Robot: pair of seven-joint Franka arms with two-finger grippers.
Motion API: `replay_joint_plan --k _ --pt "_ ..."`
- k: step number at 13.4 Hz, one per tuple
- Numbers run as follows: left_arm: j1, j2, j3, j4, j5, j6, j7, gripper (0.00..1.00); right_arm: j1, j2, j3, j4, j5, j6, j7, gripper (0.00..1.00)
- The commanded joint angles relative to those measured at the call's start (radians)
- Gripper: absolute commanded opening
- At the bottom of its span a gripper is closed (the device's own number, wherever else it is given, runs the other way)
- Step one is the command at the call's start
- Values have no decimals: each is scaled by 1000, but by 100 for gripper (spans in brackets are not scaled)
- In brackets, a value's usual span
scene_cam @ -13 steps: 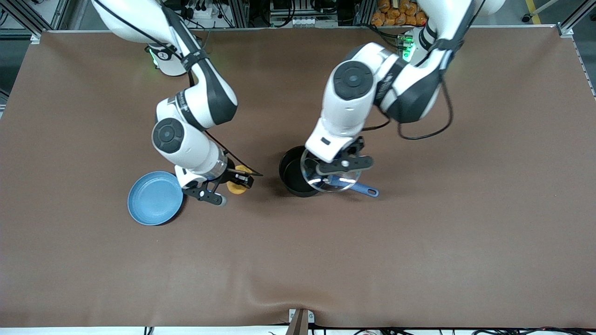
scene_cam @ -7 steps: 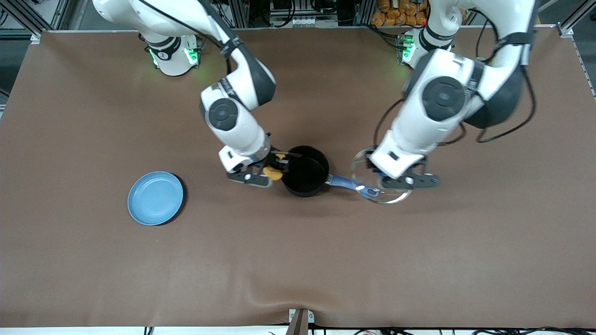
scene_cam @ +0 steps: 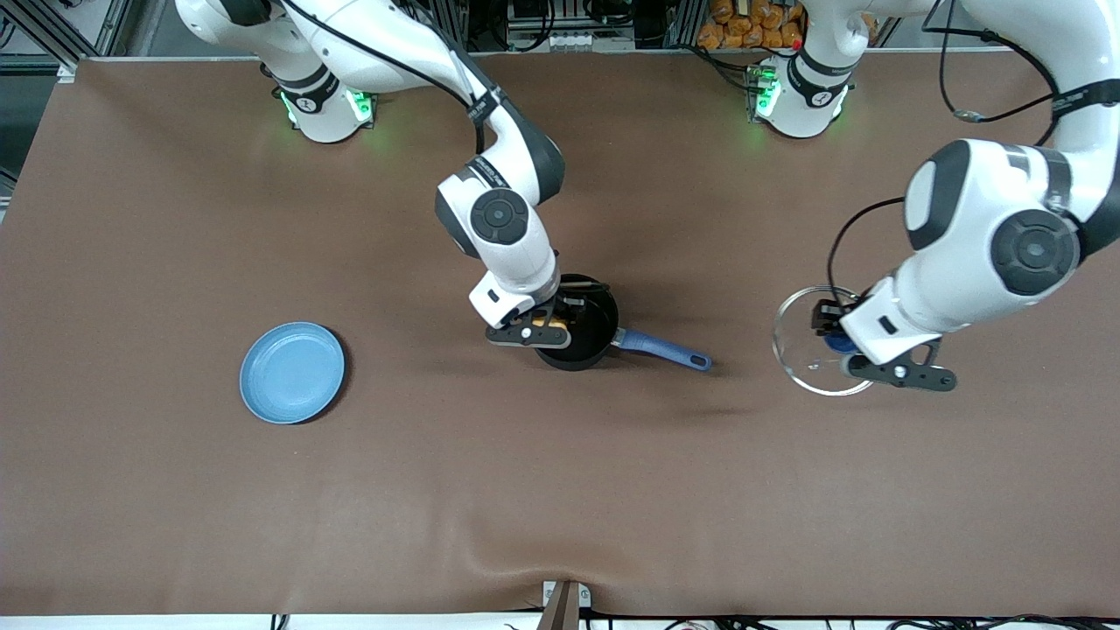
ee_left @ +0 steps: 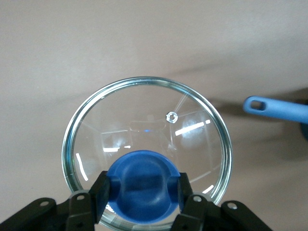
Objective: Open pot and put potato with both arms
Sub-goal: 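Lower the potato into the pot while the left gripper sets the lid down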
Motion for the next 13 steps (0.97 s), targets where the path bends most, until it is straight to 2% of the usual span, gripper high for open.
replay_joint_plan --k 1,3,8,13 --pt "39 -55 -11 -113 -24 83 71 0 23 45 -10 56 -10 -9 16 0" --pt "71 -57 -11 -179 -24 170 111 0 34 58 -10 56 -7 21 25 0" --pt "78 -43 -8 -335 -18 393 125 0 57 120 -10 56 -9 98 47 0" --pt "93 12 -6 -362 -11 468 127 0 80 167 -10 56 -12 150 71 0"
